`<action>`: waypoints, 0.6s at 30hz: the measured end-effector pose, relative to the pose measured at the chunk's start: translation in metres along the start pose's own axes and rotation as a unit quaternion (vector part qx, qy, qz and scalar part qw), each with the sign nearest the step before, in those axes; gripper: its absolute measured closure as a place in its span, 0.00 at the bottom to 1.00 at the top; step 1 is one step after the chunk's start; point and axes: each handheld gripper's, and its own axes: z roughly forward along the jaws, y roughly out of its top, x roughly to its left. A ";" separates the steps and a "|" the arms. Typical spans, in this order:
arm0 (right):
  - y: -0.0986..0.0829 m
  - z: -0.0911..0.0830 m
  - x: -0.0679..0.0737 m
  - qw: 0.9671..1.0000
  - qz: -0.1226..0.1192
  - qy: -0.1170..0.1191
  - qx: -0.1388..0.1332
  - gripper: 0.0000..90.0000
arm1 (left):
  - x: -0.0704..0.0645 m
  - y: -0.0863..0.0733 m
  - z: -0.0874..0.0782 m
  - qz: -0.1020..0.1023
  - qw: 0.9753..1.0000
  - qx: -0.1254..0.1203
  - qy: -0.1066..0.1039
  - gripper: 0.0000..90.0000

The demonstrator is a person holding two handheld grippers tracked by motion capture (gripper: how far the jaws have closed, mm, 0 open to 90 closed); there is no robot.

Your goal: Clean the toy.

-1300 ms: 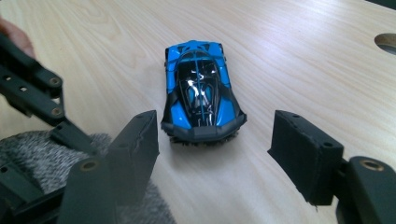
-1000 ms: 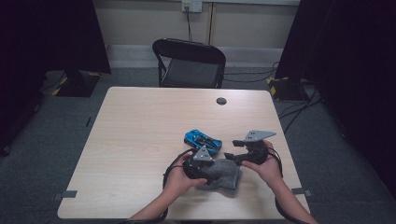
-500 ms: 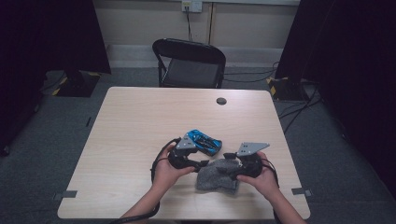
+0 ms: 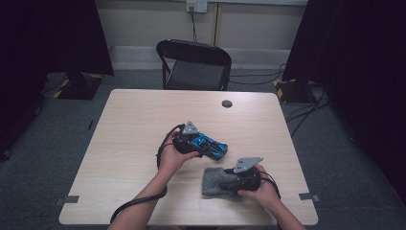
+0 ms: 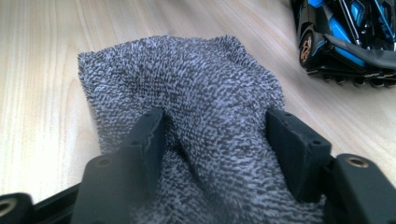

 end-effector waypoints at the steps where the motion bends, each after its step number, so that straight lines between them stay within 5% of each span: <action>1: 0.000 0.000 0.000 1.000 0.000 0.000 0.000 0.44 | 0.000 0.000 0.000 0.000 1.000 0.000 0.000 0.26; 9: -0.002 0.001 -0.002 1.000 0.014 -0.003 -0.007 0.52 | 0.013 -0.007 0.022 0.021 1.000 0.008 -0.016 0.22; 18: -0.003 0.000 -0.004 1.000 0.019 -0.001 -0.010 0.55 | 0.019 -0.016 0.030 -0.016 0.999 -0.007 -0.036 0.17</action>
